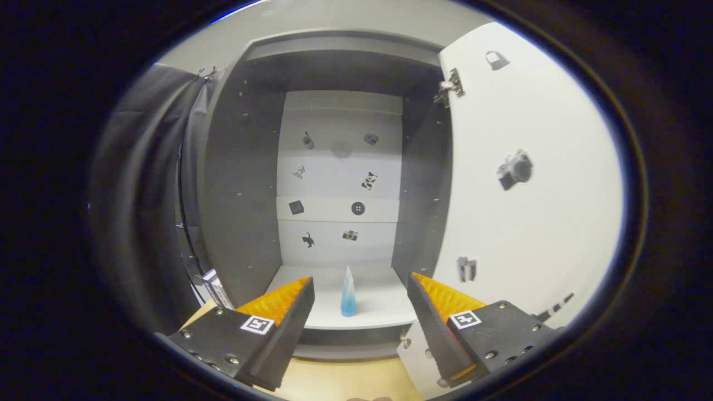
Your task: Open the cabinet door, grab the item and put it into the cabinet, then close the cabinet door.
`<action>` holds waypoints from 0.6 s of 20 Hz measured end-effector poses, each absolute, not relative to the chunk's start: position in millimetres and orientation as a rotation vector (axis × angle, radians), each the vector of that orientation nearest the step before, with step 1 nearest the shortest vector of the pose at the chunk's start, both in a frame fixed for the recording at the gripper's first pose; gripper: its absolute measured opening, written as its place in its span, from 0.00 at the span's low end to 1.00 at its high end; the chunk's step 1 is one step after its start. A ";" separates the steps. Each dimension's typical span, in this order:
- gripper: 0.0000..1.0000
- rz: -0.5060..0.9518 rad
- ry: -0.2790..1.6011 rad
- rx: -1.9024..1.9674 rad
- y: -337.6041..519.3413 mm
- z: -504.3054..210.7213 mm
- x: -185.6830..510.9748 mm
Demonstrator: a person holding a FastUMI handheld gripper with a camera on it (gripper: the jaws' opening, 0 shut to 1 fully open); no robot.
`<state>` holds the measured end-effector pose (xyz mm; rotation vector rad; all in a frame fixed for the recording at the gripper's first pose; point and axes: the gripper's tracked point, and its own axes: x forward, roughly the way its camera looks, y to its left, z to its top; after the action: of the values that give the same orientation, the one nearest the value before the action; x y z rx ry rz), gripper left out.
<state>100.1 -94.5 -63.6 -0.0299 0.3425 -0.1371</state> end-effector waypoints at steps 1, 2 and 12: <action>0.99 -0.157 0.341 -0.046 -96.6 -62.1 81.8; 0.98 -0.180 0.344 -0.061 -100.0 -61.3 64.2; 0.97 -0.524 0.393 -0.056 -171.4 -52.0 -102.4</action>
<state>-102.4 -171.4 -52.0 -0.0556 0.3930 -0.5244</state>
